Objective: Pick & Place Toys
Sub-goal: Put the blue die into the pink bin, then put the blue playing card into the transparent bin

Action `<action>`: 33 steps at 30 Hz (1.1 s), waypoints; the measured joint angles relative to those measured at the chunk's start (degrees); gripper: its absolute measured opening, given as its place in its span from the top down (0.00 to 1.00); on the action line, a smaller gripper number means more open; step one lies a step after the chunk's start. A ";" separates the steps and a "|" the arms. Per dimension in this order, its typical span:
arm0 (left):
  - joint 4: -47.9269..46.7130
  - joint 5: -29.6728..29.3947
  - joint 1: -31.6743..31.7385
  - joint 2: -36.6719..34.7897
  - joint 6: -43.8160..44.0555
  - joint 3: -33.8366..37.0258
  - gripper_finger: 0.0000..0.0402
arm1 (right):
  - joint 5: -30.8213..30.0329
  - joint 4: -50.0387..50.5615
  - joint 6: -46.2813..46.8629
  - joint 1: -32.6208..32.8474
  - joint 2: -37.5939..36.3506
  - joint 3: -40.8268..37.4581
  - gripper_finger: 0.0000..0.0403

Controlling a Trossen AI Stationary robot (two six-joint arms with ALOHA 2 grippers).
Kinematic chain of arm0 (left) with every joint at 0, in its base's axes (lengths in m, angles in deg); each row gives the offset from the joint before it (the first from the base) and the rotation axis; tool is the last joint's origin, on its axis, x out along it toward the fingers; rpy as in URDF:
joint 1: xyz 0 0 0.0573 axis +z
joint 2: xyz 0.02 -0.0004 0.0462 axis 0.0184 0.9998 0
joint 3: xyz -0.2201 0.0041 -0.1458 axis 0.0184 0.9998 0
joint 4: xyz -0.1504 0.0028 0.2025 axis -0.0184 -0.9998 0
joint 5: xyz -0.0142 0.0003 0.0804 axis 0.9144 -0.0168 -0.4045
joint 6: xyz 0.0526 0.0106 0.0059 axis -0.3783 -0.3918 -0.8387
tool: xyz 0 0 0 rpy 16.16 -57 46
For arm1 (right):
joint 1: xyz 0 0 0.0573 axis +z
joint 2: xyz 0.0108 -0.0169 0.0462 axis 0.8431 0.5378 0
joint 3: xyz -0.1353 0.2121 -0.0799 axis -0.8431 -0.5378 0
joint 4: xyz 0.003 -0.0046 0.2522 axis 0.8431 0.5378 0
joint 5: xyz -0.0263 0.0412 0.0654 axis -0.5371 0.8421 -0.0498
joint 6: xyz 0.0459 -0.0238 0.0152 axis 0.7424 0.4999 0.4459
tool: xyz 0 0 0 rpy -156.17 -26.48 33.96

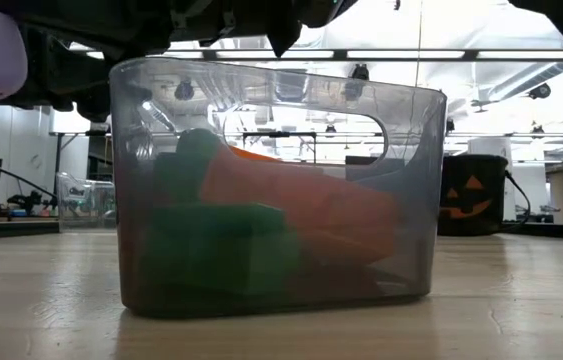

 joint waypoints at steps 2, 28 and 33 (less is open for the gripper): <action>0.00 0.00 0.00 0.00 0.00 0.00 0.06 | 1.52 -0.08 0.02 0.00 -0.02 0.00 0.96; -0.33 -0.02 0.00 0.00 -0.15 0.02 0.06 | 2.75 0.85 -0.22 -0.83 -0.45 0.02 0.45; -0.31 -0.03 0.00 0.00 -0.24 0.02 0.06 | 2.64 -1.81 -2.09 -2.21 -1.67 0.04 0.37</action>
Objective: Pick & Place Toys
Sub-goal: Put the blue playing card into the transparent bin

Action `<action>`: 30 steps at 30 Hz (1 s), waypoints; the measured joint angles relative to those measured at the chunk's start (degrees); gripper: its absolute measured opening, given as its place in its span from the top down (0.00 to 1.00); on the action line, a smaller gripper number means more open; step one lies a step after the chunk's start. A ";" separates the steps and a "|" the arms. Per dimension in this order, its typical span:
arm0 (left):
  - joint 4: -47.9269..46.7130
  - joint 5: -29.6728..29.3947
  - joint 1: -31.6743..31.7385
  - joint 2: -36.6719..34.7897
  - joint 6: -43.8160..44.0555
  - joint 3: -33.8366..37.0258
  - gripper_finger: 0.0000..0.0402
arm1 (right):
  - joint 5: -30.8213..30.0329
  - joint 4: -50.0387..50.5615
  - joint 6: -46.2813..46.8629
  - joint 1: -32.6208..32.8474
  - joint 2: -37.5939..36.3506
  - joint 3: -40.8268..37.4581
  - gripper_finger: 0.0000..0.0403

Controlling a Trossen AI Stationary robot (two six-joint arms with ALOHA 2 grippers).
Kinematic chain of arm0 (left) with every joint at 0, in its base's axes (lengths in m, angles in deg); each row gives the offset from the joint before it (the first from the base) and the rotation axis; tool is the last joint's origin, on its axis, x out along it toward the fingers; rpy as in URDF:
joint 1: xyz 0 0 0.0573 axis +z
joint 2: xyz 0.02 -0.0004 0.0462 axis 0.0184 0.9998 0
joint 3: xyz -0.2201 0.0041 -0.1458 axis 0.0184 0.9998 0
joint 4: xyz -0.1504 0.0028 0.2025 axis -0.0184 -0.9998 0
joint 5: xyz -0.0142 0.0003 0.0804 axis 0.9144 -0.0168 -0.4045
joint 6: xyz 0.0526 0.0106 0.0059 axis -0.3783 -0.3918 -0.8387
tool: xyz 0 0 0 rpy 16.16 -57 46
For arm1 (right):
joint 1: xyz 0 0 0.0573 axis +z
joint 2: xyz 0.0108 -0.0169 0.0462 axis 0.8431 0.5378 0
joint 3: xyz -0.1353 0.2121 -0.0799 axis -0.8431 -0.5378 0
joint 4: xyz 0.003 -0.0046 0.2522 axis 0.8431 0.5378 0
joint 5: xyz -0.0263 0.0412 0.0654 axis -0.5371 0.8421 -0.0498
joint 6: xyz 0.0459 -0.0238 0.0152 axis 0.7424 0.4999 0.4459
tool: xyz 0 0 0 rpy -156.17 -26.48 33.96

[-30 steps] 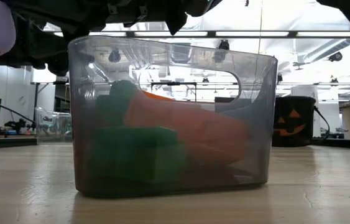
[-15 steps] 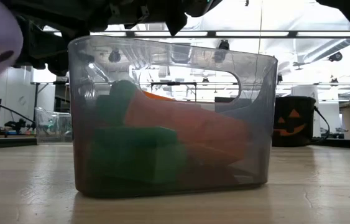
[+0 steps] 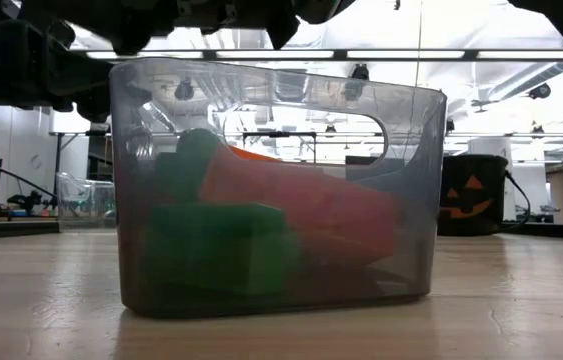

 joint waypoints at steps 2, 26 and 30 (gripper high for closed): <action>0.00 -0.25 0.00 0.00 -0.09 0.00 0.06 | 0.36 -2.76 0.08 -0.82 -0.08 0.02 0.36; -2.18 -0.40 0.00 0.22 2.41 0.50 0.06 | -3.36 -55.57 17.04 -9.00 -4.90 -32.48 0.35; -1.41 -0.66 0.00 1.19 3.95 0.52 0.06 | -7.99 -62.63 15.73 -8.99 -10.91 -44.04 0.35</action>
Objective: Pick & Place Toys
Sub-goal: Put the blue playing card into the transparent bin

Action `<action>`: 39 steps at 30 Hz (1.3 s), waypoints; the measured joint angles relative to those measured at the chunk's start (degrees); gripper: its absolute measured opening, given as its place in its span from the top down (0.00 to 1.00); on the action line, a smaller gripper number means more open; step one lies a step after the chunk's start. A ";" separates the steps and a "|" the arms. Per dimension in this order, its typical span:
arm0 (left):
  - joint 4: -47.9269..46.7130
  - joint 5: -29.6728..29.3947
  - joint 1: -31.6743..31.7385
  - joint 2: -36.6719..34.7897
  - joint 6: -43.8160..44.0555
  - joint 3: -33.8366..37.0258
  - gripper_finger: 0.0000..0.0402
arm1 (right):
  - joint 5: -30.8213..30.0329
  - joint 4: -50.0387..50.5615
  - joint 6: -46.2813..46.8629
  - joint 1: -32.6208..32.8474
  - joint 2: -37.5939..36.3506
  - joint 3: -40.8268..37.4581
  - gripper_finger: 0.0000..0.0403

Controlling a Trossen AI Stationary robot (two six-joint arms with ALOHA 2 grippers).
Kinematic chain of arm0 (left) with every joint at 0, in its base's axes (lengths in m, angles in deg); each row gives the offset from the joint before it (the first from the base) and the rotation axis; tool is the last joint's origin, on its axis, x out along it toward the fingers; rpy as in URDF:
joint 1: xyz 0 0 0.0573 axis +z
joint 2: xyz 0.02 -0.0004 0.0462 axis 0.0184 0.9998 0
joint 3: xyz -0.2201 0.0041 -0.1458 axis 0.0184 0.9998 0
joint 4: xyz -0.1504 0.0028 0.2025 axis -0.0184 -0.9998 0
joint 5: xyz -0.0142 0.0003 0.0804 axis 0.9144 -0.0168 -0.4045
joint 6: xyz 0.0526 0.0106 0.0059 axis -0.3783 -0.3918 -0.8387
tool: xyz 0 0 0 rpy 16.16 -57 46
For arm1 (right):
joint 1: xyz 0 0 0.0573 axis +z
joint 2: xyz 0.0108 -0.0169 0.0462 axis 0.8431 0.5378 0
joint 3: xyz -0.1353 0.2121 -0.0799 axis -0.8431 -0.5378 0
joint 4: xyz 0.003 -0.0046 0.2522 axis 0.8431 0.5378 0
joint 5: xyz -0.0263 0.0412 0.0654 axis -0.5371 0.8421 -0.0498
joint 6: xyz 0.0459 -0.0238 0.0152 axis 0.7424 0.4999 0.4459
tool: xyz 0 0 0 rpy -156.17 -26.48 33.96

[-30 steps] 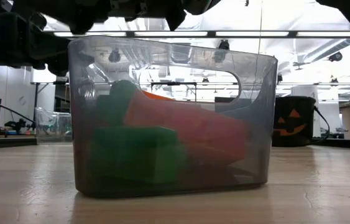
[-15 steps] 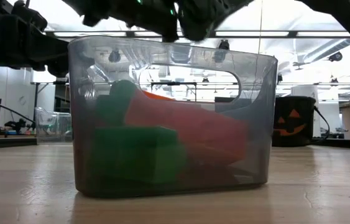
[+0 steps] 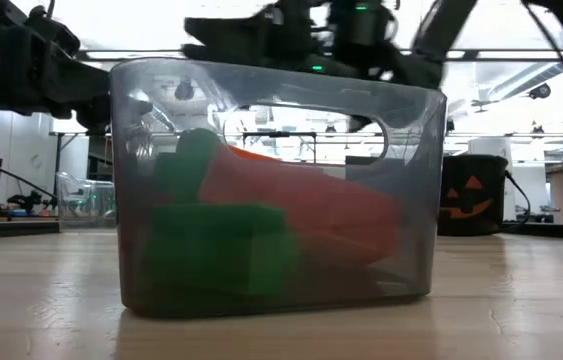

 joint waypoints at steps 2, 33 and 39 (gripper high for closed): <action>0.05 -0.95 0.00 1.05 1.48 0.00 0.06 | -2.78 0.24 -1.65 -0.03 -3.94 -5.68 0.35; -28.32 -1.66 -1.57 64.82 9.65 -39.22 0.05 | -17.91 15.50 -4.24 0.55 -35.57 -37.62 0.35; -32.24 0.27 -2.94 72.14 10.82 -45.38 0.05 | -18.01 16.05 -4.46 0.55 -34.69 -37.55 0.35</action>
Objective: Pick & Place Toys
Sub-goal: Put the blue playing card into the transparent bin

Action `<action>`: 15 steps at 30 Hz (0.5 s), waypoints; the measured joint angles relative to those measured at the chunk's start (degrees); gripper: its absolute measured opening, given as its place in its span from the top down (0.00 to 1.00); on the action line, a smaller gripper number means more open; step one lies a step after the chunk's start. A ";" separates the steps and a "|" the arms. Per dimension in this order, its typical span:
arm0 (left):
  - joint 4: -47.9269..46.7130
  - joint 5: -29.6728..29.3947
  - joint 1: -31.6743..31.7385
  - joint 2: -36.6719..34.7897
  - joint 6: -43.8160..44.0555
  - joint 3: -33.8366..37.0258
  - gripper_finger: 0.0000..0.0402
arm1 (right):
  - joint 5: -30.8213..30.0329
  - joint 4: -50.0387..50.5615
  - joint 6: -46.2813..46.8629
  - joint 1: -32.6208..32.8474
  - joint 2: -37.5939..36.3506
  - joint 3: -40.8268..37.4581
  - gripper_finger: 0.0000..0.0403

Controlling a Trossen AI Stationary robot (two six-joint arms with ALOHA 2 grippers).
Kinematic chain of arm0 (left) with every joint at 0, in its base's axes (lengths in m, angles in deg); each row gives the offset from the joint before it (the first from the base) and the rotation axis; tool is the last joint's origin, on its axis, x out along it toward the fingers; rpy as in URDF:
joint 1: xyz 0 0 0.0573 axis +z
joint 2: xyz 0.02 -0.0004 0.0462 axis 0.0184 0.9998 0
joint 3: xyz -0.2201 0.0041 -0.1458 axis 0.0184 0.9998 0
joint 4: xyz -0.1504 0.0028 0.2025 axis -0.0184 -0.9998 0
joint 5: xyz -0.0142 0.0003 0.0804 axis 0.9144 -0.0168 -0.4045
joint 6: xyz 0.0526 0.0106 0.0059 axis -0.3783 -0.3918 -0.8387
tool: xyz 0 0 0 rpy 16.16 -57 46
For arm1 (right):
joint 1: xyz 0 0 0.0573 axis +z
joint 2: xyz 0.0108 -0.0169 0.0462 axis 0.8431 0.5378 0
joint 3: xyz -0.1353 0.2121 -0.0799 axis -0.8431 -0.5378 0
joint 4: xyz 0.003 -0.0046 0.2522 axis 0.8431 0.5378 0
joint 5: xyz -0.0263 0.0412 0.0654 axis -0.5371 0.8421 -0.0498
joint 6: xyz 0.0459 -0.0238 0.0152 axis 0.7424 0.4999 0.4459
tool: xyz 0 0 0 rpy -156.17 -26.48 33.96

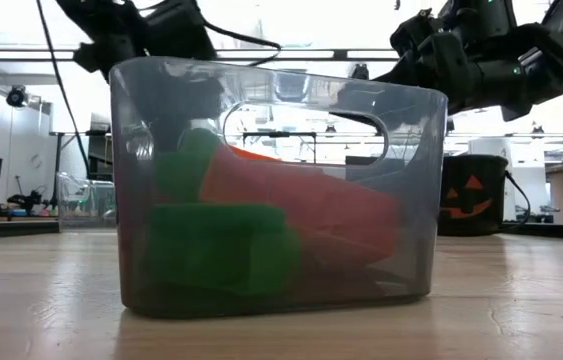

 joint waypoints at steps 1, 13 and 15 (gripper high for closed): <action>-0.33 0.04 -0.33 1.32 0.14 -0.79 0.05 | -0.03 0.15 0.00 0.00 0.12 0.00 0.35; -1.73 0.19 -2.33 11.92 0.19 -5.11 0.05 | -1.27 -0.37 0.31 0.00 0.51 0.02 0.35; -0.90 0.21 -2.33 12.76 0.36 -5.21 0.05 | -1.25 -0.48 0.53 0.00 0.51 0.02 0.35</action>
